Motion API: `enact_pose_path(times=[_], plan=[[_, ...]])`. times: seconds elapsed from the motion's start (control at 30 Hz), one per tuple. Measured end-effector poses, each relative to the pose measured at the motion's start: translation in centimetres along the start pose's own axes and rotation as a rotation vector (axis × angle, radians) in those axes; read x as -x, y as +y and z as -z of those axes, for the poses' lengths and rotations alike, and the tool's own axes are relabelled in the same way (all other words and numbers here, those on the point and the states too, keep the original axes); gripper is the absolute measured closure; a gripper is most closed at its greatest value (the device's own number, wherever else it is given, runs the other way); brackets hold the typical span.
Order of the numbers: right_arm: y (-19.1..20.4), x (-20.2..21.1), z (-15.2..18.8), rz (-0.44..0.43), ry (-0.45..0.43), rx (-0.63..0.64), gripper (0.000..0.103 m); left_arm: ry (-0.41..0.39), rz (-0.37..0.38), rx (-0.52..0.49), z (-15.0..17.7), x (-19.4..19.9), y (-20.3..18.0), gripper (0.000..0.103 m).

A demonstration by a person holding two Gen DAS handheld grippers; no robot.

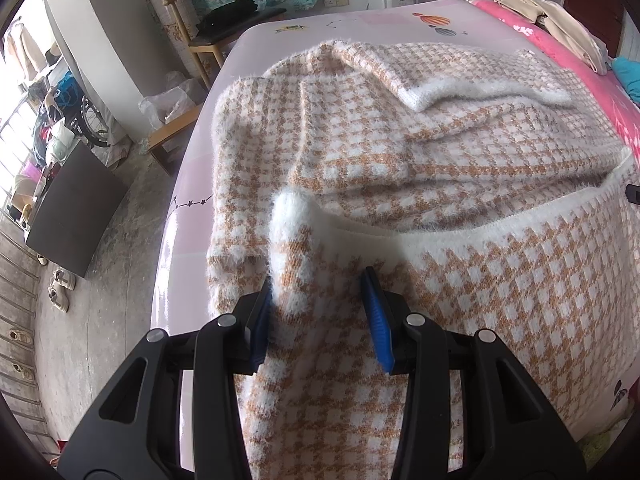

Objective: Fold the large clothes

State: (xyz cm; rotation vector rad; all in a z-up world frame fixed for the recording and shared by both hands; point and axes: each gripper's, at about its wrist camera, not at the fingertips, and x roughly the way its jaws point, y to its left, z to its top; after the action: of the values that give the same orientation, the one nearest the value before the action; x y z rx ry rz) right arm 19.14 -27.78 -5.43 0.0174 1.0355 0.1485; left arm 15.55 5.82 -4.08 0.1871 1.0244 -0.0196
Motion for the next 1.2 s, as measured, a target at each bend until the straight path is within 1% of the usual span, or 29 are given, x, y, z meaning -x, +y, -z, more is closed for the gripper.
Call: enact_pose_path(times=[0.1, 0.27, 0.3, 0.37, 0.4, 0.53, 0.7, 0.73, 0.77, 0.8, 0.83, 0.93, 1.0, 1.1, 1.2], plan=[[0.6, 0.3, 0.1, 0.032, -0.007, 0.024, 0.077, 0.000, -0.002, 0.000, 0.0, -0.1, 0.4, 0.063], [1.3, 0.7, 0.0, 0.076, -0.020, 0.049, 0.086, 0.000, -0.003, -0.001, 0.0, 0.1, -0.4, 0.063], [1.4, 0.8, 0.1, 0.084, -0.024, 0.052, 0.087, 0.000, -0.002, -0.001, 0.0, 0.0, 0.1, 0.063], [1.8, 1.2, 0.2, 0.097, -0.034, 0.058, 0.092, 0.000, -0.004, -0.001, 0.0, 0.1, -0.5, 0.063], [2.0, 1.3, 0.3, 0.105, -0.039, 0.062, 0.092, 0.000, -0.004, -0.001, 0.0, 0.0, 0.0, 0.063], [2.6, 2.3, 0.4, 0.133, -0.068, 0.072, 0.094, -0.001, -0.005, 0.000, 0.0, 0.1, -0.2, 0.063], [3.0, 4.2, 0.7, 0.145, -0.112, 0.064, 0.095, -0.005, -0.005, 0.004, -0.1, 0.0, 0.0, 0.063], [3.0, 4.7, 0.7, 0.142, -0.122, 0.059, 0.095, -0.010, -0.004, 0.008, 0.0, 0.0, 0.5, 0.065], [3.1, 5.2, 0.8, 0.139, -0.132, 0.052, 0.095, -0.020, -0.002, 0.013, 0.1, 0.2, 0.9, 0.077], [3.1, 5.9, 0.9, 0.135, -0.144, 0.045, 0.095, -0.029, -0.007, 0.015, 0.1, 0.5, 1.1, 0.084], [3.1, 6.6, 0.9, 0.131, -0.157, 0.038, 0.095, -0.044, -0.007, 0.017, 0.2, 0.9, 1.6, 0.090], [3.3, 9.0, 1.1, 0.125, -0.208, 0.022, 0.095, -0.115, 0.012, 0.038, 0.5, 3.0, 3.5, 0.094], [3.4, 10.8, 1.1, 0.125, -0.251, 0.012, 0.096, -0.170, 0.009, 0.045, 0.4, 5.0, 4.8, 0.095], [3.5, 13.3, 0.6, 0.117, -0.318, -0.004, 0.096, -0.253, 0.005, 0.048, 0.0, 8.4, 5.4, 0.096], [3.7, 15.2, -1.0, 0.117, -0.386, 0.006, 0.096, -0.341, 0.004, 0.048, -1.6, 11.3, 6.9, 0.096]])
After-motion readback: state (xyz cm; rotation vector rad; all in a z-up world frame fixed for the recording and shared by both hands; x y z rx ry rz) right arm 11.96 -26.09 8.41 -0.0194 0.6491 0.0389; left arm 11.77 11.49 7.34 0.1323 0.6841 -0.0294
